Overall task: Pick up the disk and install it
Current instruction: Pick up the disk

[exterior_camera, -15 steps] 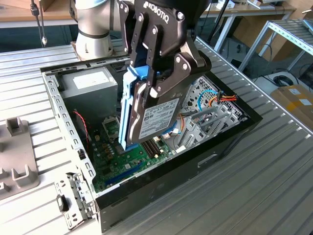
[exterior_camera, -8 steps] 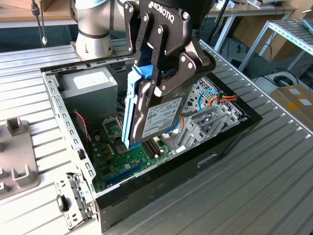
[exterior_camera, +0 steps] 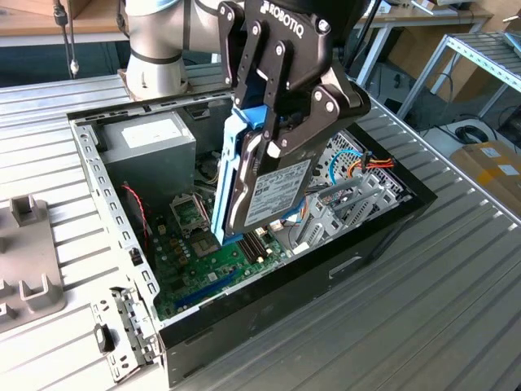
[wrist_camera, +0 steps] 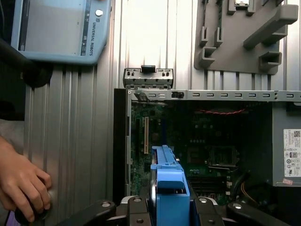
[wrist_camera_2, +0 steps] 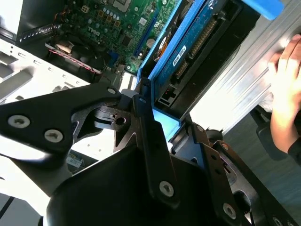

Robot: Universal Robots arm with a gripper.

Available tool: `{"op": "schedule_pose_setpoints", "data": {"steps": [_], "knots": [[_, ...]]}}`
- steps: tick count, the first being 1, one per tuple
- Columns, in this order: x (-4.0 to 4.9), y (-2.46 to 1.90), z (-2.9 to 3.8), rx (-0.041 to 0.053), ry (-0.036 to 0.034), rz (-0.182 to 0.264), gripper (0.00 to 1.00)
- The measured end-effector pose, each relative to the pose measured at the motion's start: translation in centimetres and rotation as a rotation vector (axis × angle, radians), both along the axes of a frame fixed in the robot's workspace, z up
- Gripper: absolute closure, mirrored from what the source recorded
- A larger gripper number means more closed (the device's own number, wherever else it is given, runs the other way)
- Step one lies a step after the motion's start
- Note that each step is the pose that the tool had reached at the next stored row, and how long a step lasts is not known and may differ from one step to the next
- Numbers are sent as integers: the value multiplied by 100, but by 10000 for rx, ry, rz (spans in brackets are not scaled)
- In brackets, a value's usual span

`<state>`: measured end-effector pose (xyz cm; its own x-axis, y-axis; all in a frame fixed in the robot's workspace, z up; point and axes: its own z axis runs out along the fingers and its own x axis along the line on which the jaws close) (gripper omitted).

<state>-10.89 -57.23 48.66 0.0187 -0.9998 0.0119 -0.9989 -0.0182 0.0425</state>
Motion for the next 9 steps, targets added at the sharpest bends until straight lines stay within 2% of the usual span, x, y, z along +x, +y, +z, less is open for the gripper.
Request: {"op": "schedule_pose_setpoints", "data": {"steps": [9], "knots": [[112,0,-2,0,0,1,63]]}}
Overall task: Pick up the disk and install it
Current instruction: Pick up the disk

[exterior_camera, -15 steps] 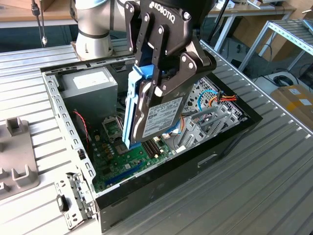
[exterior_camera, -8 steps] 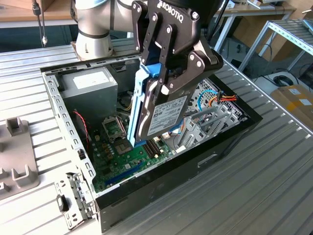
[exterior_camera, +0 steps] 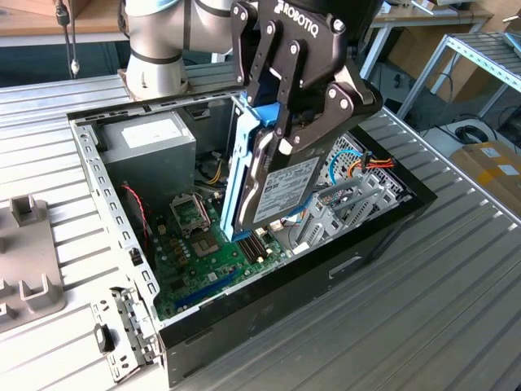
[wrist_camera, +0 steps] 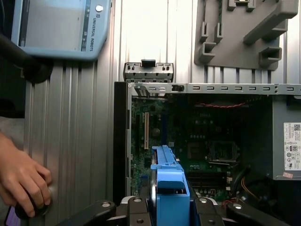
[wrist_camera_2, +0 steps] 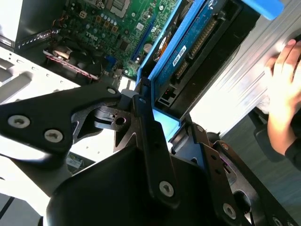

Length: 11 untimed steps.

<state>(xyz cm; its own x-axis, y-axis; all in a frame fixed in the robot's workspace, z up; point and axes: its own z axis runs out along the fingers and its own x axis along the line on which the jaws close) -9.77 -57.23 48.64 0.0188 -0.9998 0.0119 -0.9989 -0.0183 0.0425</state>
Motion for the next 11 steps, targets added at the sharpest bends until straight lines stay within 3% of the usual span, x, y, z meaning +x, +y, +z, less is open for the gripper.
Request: {"op": "schedule_pose_setpoints", "data": {"steps": [11], "knots": [[127,0,-3,1,0,-1,63]]}}
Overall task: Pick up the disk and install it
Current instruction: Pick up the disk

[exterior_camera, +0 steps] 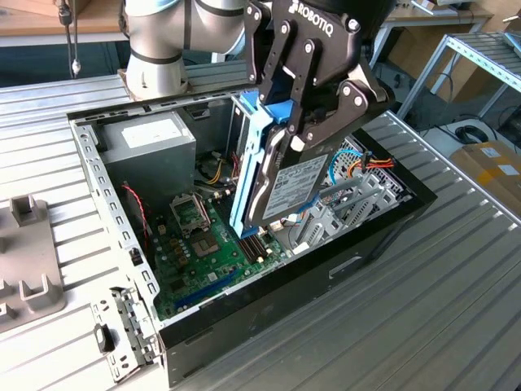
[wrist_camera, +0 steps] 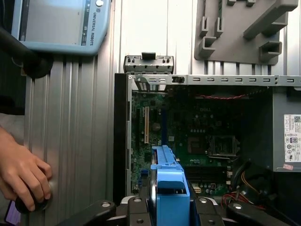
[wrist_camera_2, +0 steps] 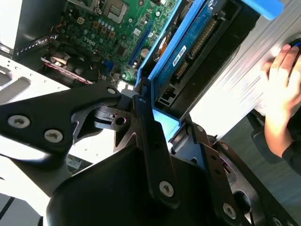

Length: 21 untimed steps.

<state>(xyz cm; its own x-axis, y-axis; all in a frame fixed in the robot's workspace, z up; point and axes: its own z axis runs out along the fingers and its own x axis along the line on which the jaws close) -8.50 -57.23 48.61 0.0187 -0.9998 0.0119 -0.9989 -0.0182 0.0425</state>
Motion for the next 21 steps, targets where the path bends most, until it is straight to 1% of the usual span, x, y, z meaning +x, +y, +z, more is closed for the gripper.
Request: {"op": "schedule_pose_setpoints", "data": {"steps": [10,15,17,21], "knots": [[82,0,-2,0,0,0,63],[95,0,-3,-1,1,0,63],[118,-1,-4,-8,0,0,63],[123,-1,-3,-8,1,0,63]]}}
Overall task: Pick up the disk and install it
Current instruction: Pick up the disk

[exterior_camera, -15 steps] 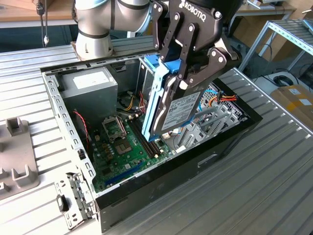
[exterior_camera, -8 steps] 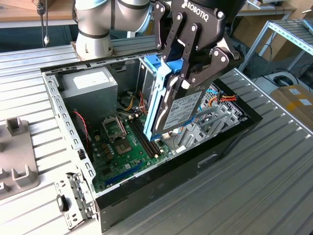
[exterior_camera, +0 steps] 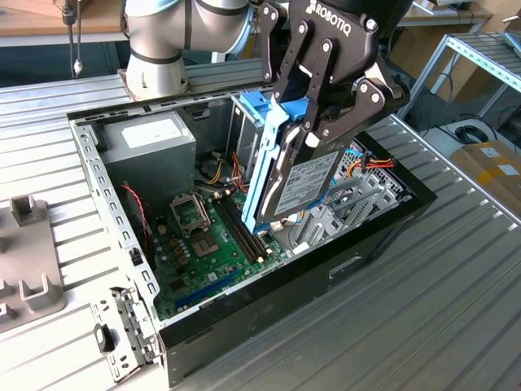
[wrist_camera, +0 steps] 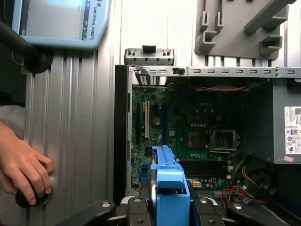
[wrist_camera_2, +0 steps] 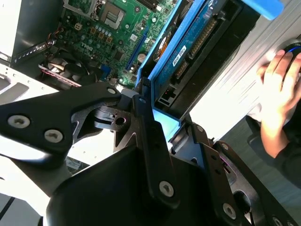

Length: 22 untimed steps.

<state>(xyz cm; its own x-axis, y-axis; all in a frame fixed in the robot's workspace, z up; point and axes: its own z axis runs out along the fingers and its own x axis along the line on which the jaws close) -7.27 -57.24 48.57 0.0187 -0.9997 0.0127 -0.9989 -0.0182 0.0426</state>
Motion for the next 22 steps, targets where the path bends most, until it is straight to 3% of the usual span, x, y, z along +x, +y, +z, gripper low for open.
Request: {"op": "schedule_pose_setpoints", "data": {"steps": [22], "knots": [[150,0,-3,-1,0,0,63]]}}
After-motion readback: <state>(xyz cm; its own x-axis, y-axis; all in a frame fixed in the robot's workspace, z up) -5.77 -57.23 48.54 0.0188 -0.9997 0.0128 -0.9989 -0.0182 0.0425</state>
